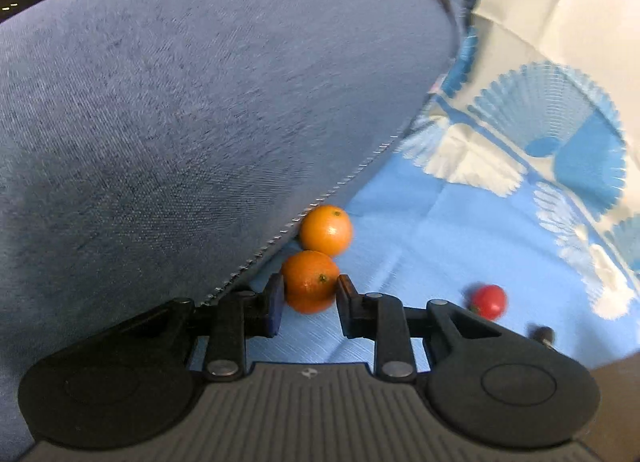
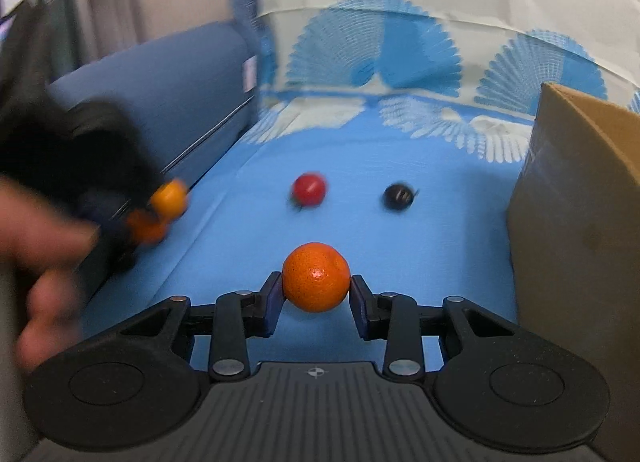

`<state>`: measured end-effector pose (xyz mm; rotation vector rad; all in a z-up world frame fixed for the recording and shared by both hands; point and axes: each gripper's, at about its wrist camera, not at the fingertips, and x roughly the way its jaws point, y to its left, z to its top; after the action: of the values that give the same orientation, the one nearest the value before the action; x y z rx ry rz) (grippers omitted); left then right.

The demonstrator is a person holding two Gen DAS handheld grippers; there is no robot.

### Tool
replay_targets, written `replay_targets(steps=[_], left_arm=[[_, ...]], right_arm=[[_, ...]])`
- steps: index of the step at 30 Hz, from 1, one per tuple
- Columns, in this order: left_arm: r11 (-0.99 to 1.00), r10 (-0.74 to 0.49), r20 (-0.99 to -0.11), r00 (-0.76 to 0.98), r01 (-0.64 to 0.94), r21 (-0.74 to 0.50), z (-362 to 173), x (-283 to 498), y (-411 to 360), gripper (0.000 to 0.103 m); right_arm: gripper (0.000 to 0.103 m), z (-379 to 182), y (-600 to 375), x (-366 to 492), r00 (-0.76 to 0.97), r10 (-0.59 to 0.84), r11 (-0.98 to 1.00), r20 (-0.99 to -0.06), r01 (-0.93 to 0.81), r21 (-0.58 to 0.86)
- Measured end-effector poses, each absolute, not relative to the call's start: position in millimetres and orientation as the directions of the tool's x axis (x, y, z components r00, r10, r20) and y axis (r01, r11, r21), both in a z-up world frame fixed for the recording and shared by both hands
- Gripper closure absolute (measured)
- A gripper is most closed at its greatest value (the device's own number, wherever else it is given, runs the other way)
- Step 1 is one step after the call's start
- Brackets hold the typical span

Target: Organize fruits

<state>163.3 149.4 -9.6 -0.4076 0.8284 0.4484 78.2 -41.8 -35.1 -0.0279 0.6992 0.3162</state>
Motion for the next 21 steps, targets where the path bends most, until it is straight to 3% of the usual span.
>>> replay_targets(steps=[8, 9, 10, 13, 16, 18, 21], left_arm=[[0.929, -0.16, -0.819, 0.551, -0.197, -0.314, -1.1, 137.6, 123.9, 0.073], [0.929, -0.183, -0.814, 0.552, -0.175, -0.327, 1.0, 131.4, 121.8, 0.075], [0.93, -0.205, -0.807, 0.553, -0.147, -0.337, 3.5, 126.4, 120.6, 0.086], [0.926, -0.254, -0.818, 0.516, -0.112, -0.359, 2.5, 118.9, 119.6, 0.086], [0.944, -0.221, -0.867, 0.446, -0.124, -0.304, -7.4, 120.6, 116.2, 0.085], [0.946, -0.22, -0.873, 0.436, -0.122, -0.299, -8.2, 122.3, 114.3, 0.081], [0.932, -0.279, -0.848, 0.451, -0.085, -0.352, -6.6, 118.2, 111.6, 0.057]], right_arm=[[0.066, -9.5, -53.0, -16.8, 0.672, 0.316, 0.905, -0.67, -0.424, 0.001], [0.066, -9.2, -54.8, -22.4, 0.664, 0.318, 0.904, -0.676, -0.427, 0.005], [0.066, -10.2, -56.4, -25.9, 0.65, 0.319, 0.903, -0.689, -0.429, 0.012], [0.066, -19.0, -60.1, -30.8, 0.591, 0.323, 0.904, -0.739, -0.423, 0.057], [0.066, -31.8, -62.2, -33.4, 0.557, 0.289, 0.912, -0.778, -0.407, 0.047], [0.066, -37.9, -64.7, -33.4, 0.542, 0.276, 0.913, -0.794, -0.405, 0.041], [0.065, -40.9, -67.5, -31.7, 0.533, 0.275, 0.915, -0.8, -0.4, 0.049]])
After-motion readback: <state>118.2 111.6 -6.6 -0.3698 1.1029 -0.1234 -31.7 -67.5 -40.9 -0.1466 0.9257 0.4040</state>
